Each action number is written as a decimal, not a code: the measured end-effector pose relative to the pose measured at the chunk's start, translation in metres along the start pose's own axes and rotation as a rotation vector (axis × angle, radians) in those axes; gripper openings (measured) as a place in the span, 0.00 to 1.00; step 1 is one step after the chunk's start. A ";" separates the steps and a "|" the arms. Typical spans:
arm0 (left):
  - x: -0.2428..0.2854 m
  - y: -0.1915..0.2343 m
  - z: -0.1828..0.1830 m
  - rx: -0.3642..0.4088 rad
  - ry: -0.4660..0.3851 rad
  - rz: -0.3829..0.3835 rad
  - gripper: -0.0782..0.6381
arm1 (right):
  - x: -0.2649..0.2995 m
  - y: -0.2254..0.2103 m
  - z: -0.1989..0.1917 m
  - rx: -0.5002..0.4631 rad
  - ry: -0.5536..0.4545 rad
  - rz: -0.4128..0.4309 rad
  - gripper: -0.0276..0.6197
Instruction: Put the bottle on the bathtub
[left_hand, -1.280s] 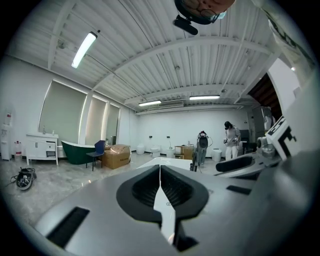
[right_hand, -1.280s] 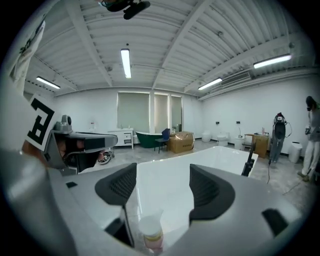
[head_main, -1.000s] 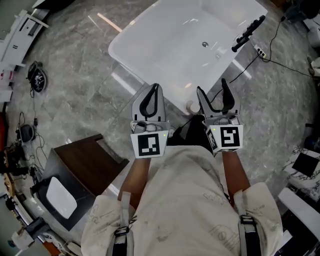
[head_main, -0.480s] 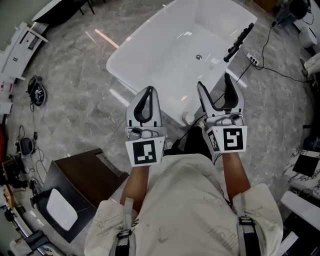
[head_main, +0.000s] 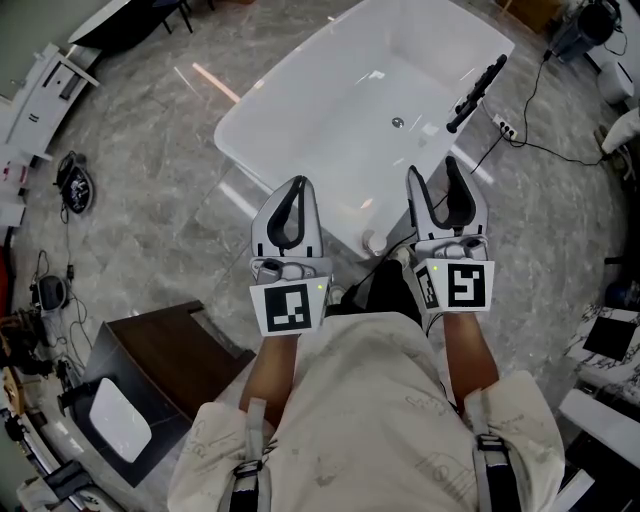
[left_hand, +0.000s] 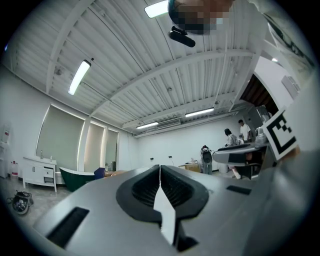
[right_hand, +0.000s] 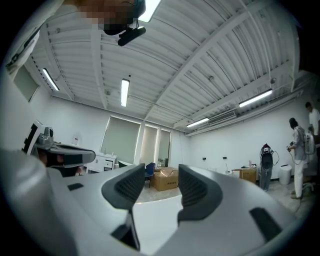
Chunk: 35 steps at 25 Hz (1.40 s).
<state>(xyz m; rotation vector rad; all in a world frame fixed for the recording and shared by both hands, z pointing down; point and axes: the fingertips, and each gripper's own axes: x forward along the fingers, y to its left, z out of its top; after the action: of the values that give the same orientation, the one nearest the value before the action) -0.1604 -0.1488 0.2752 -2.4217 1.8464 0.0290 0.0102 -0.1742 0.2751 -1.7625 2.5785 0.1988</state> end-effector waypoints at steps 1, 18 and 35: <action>0.000 0.001 0.000 0.001 0.000 0.001 0.12 | -0.001 -0.001 0.001 0.000 -0.004 -0.008 0.31; 0.003 -0.002 -0.003 -0.007 0.009 -0.007 0.12 | -0.001 -0.006 -0.008 -0.008 0.035 -0.040 0.03; 0.006 -0.013 -0.007 -0.014 0.013 -0.020 0.12 | -0.007 -0.018 -0.016 -0.013 0.067 -0.070 0.03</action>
<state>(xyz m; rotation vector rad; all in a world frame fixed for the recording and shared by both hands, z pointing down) -0.1470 -0.1517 0.2825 -2.4559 1.8330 0.0245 0.0304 -0.1758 0.2900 -1.8917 2.5607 0.1594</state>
